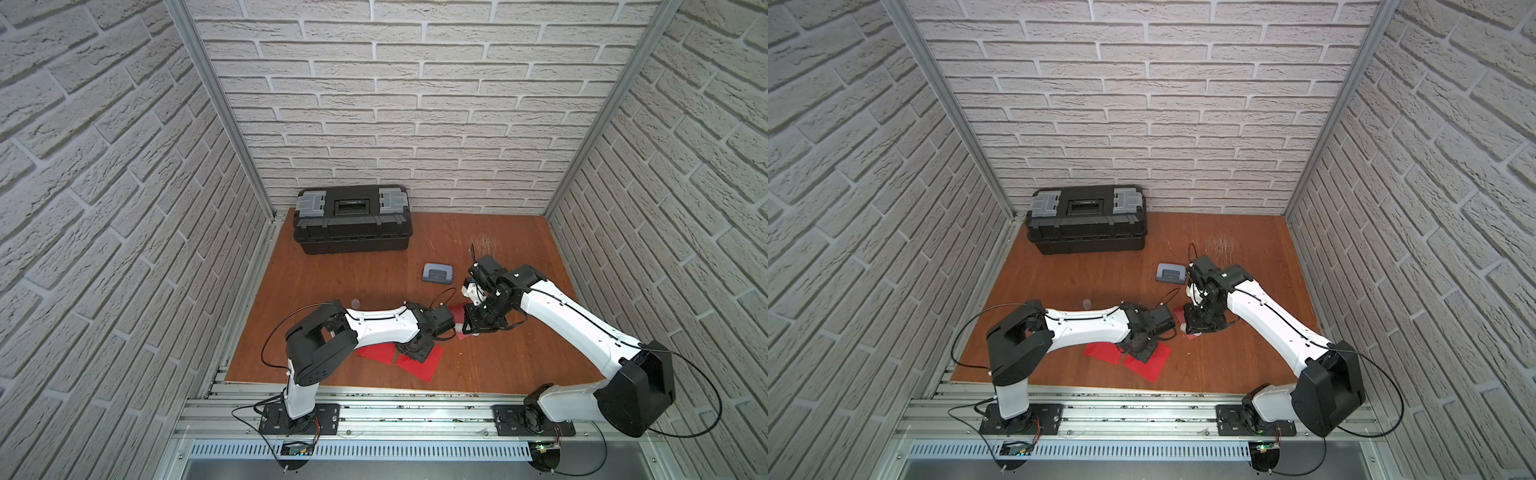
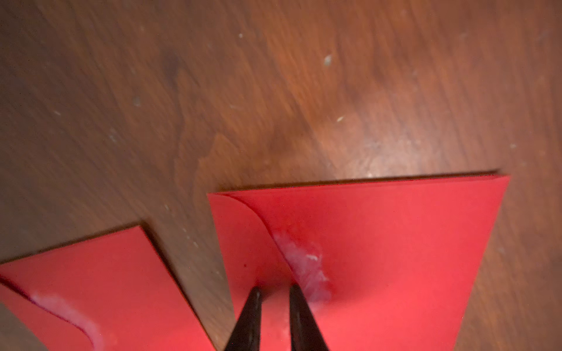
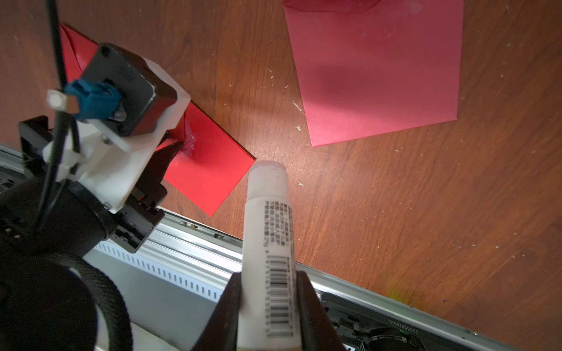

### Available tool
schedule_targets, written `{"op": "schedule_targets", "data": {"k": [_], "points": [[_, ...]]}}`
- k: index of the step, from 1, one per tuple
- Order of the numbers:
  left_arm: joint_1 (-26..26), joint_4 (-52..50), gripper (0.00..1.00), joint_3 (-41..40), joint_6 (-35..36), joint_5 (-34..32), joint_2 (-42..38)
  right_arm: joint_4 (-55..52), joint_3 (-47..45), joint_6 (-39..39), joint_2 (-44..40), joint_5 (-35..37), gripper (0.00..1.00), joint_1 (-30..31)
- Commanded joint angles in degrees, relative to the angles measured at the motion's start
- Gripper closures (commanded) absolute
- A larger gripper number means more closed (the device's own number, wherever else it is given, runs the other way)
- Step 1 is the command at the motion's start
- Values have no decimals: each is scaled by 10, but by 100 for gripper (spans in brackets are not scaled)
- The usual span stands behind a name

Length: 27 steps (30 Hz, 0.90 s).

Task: Seal the envelope with a glue stick
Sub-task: Seal the envelope at the center of the board.

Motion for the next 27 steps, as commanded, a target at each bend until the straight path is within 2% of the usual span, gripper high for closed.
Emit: {"op": "schedule_targets", "data": {"k": [1, 5, 11, 16, 27], "points": [[-12, -28, 81, -33, -2, 5, 63, -9, 15, -10, -8, 3, 97, 3], [-15, -45, 82, -25, 0, -17, 56, -9, 19, -10, -5, 2, 97, 4], [7, 11, 80, -27, -1, 24, -6, -13, 27, -10, -2, 3, 97, 3], [21, 25, 80, -19, -7, 27, -40, -16, 31, -11, -1, 3, 97, 5], [37, 24, 79, -15, 2, 29, -36, -14, 30, -11, 2, 4, 97, 6]]}}
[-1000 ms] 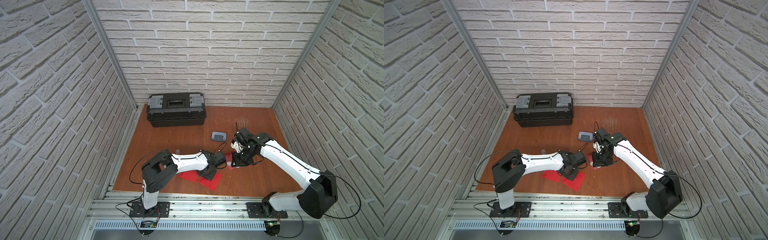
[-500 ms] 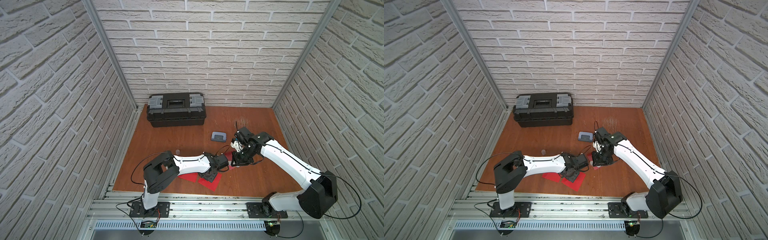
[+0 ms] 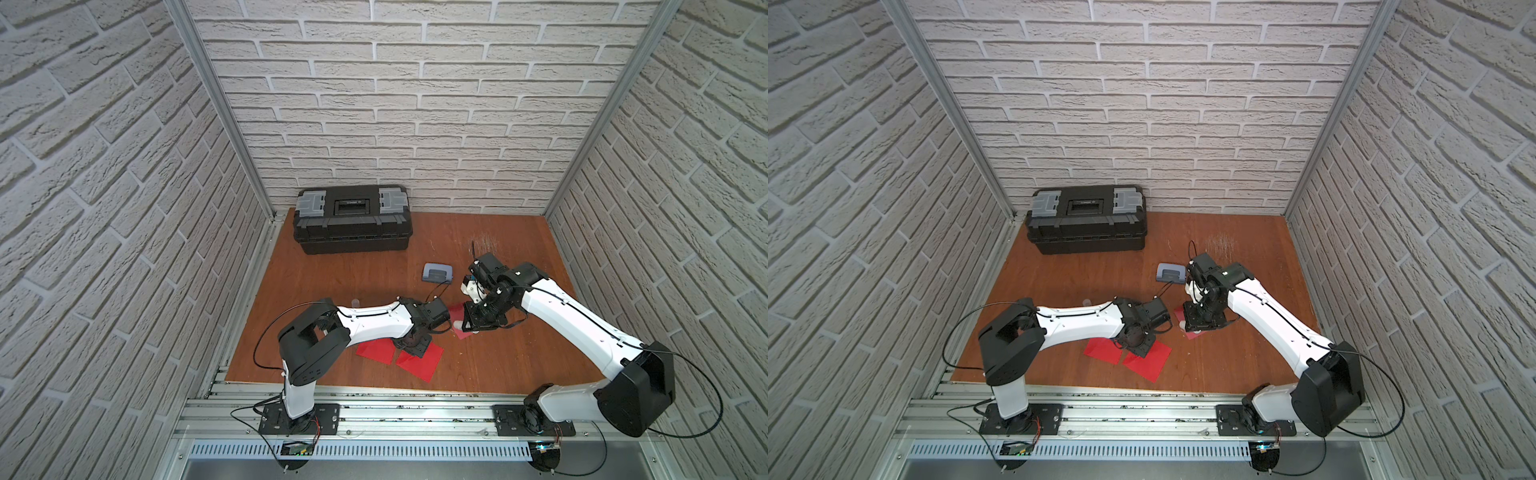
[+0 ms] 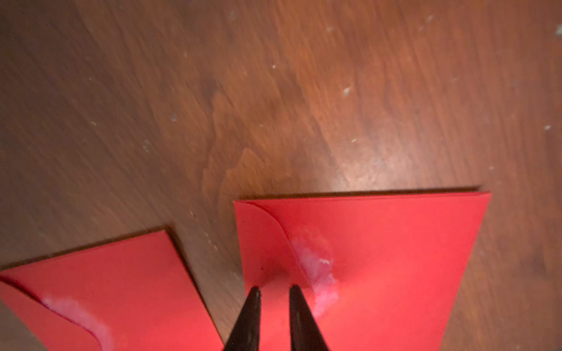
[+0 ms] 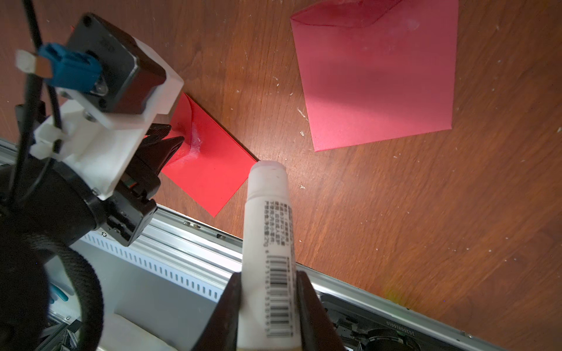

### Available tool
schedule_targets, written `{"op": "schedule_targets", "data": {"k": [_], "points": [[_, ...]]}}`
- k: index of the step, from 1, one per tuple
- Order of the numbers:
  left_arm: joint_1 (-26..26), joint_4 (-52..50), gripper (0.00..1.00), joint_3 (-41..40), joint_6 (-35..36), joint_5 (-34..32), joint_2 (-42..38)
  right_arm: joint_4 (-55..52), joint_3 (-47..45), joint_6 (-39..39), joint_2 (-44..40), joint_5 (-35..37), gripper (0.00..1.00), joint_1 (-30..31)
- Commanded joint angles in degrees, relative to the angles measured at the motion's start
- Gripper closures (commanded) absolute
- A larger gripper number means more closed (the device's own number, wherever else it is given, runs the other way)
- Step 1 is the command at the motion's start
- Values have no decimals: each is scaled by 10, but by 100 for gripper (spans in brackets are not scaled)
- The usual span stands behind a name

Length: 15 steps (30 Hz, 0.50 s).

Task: Seal the envelope with a glue stick
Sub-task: Seal the envelope at the center of the board.

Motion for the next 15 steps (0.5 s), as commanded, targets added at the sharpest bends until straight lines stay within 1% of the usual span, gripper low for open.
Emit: {"op": "schedule_targets", "data": {"k": [1, 10, 13, 15], "points": [[3, 7, 79, -5, 2, 9, -6, -8, 13, -4, 1, 4, 98, 5], [0, 28, 78, -16, -4, 14, 25, -6, 10, -3, 3, 2, 97, 5], [-8, 5, 82, -13, -7, -6, 48, -7, 7, -3, 1, 3, 97, 7], [-21, -32, 83, -1, -5, -32, 70, -7, 6, -2, 1, 5, 97, 6]]}}
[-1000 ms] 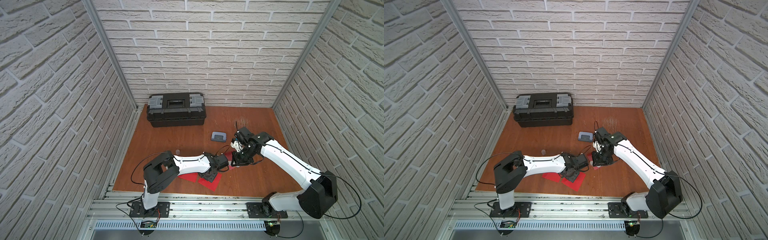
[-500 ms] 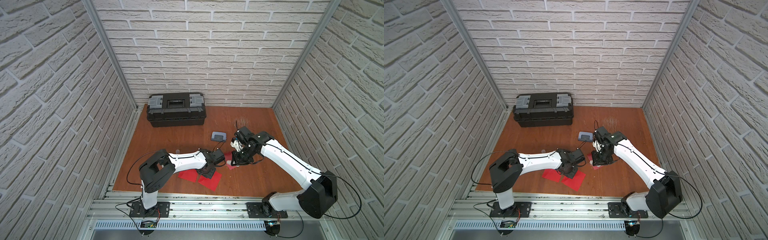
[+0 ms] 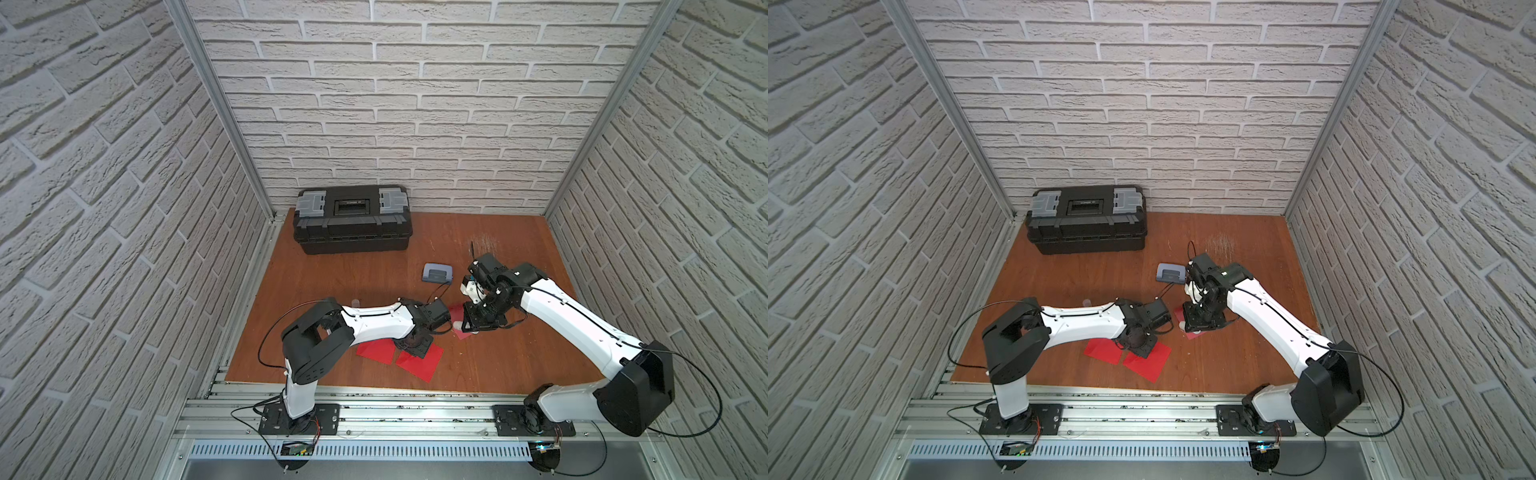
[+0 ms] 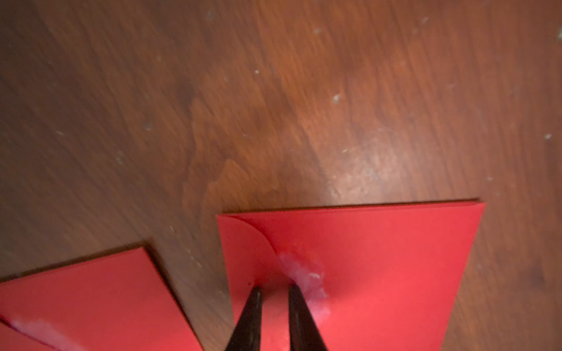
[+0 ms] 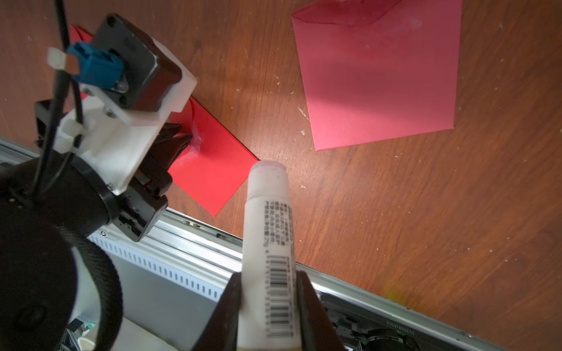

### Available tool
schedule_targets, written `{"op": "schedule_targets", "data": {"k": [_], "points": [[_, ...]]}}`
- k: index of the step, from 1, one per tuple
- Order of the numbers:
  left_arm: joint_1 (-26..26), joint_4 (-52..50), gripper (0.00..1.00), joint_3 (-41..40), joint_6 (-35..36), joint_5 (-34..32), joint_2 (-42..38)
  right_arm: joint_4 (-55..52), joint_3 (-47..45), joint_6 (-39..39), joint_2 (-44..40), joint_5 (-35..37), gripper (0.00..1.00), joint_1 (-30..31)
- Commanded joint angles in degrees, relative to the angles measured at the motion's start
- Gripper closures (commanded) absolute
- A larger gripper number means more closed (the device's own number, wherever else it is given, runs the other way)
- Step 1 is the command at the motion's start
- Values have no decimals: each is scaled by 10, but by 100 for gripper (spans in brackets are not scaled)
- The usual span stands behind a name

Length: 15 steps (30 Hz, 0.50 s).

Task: Seal the envelope with a glue stick
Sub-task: Seal the envelope at the center of the board.

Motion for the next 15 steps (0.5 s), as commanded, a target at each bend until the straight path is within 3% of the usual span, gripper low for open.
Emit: {"op": "schedule_targets", "data": {"k": [1, 6, 15], "points": [[-19, -60, 84, 1, -3, -43, 59, -9, 7, -2, -1, 8, 97, 4], [-37, -74, 85, -3, 1, -36, 73, -12, 11, -3, 2, 14, 97, 6], [-13, -14, 81, -15, -8, -33, -41, -12, 16, -1, 2, 15, 97, 8]]}}
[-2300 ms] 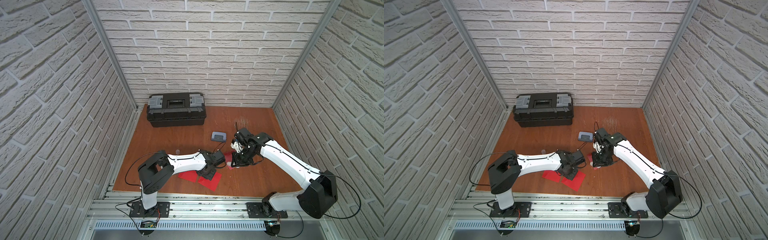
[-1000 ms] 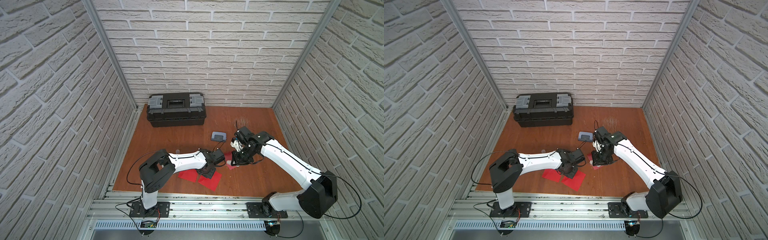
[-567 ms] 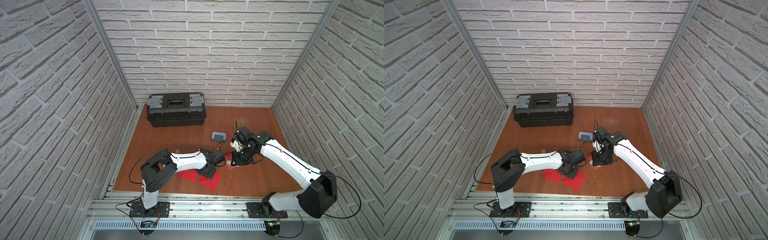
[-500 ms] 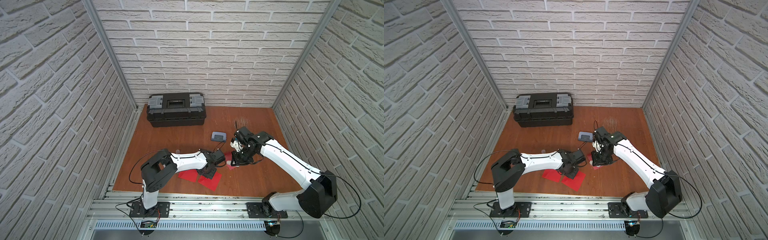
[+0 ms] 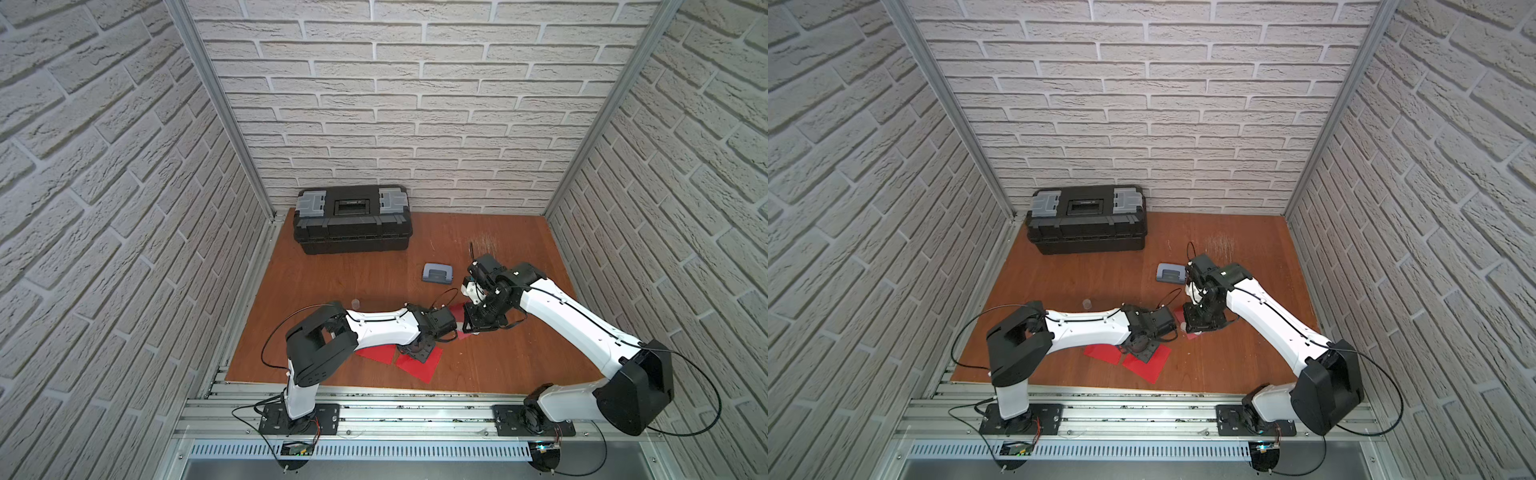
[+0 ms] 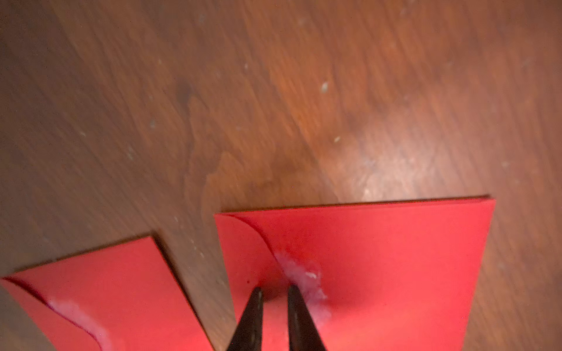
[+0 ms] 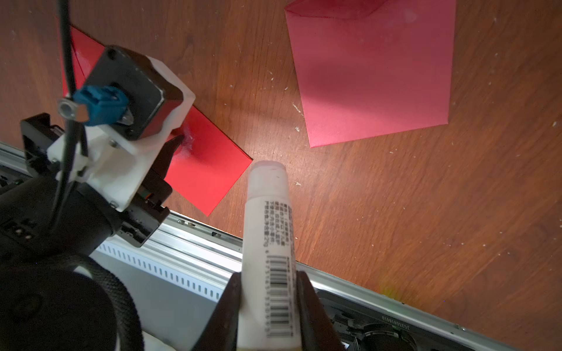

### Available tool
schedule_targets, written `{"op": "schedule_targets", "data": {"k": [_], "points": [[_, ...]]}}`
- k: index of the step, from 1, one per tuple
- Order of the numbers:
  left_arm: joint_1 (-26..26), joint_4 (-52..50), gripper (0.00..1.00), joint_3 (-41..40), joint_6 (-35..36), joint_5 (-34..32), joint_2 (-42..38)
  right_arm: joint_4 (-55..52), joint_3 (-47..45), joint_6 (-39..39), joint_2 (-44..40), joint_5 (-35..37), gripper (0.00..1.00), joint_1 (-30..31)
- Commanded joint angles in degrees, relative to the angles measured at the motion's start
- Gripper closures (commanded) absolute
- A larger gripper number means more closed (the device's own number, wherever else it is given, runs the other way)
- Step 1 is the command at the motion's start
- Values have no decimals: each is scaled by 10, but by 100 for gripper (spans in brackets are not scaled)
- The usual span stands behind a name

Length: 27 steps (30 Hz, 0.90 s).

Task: Seal the envelope with a glue stick
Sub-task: Seal the envelope at the center of the board.

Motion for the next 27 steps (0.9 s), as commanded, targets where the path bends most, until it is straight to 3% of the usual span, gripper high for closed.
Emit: {"op": "schedule_targets", "data": {"k": [1, 20, 27], "points": [[13, 5, 81, -11, -7, 15, -41, -5, 16, -1, 1, 5, 97, 6], [31, 41, 80, -28, -7, 49, -20, -8, 18, 1, 1, 8, 97, 9], [19, 20, 81, -31, -5, 22, 18, -10, 17, 2, 2, 8, 97, 10]]}}
